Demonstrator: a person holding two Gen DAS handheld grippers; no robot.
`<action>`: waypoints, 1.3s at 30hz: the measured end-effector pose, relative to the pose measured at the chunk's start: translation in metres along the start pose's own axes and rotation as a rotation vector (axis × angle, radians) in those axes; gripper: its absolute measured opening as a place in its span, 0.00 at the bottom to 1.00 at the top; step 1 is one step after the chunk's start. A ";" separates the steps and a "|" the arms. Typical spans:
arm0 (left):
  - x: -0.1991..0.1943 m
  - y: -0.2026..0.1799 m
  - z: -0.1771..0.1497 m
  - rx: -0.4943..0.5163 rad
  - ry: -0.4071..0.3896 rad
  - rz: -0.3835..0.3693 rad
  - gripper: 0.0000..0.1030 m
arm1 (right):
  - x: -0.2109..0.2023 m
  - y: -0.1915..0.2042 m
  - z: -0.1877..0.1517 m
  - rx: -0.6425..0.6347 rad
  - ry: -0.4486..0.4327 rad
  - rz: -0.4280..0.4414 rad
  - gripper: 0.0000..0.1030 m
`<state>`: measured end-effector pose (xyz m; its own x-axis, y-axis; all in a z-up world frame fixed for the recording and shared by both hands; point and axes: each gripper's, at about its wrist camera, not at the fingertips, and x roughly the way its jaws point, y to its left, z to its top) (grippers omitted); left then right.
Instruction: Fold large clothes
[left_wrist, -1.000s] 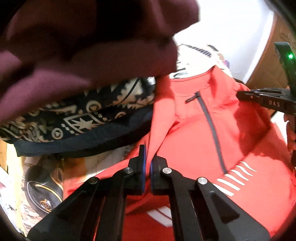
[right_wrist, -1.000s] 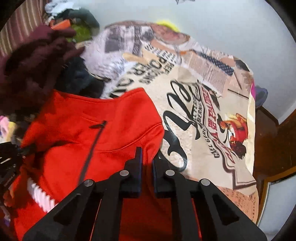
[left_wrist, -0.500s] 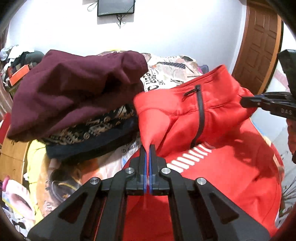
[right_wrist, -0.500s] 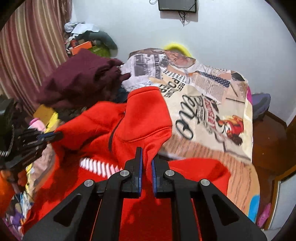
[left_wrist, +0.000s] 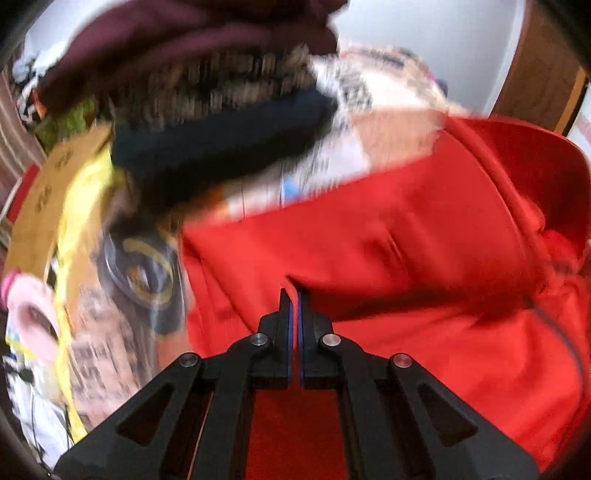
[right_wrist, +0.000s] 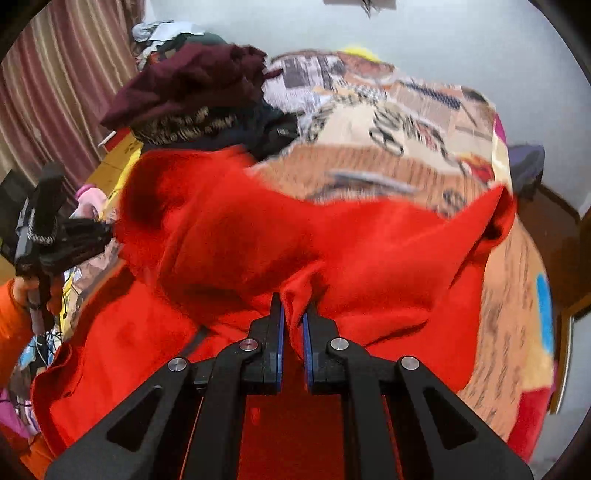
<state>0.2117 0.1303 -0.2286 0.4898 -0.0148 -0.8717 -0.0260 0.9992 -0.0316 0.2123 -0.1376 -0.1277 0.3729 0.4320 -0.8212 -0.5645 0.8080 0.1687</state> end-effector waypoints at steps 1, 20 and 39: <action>0.007 0.001 -0.007 -0.004 0.024 -0.006 0.00 | 0.003 -0.003 -0.002 0.012 0.006 0.002 0.07; -0.069 0.058 0.005 -0.228 -0.142 0.062 0.71 | -0.052 -0.014 -0.004 0.004 -0.052 -0.091 0.21; 0.072 0.098 -0.008 -0.541 0.118 -0.225 0.77 | 0.002 -0.104 0.001 0.560 -0.029 -0.046 0.77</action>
<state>0.2378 0.2267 -0.2982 0.4356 -0.2593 -0.8620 -0.3882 0.8098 -0.4398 0.2727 -0.2205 -0.1464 0.4129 0.3956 -0.8204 -0.0731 0.9122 0.4031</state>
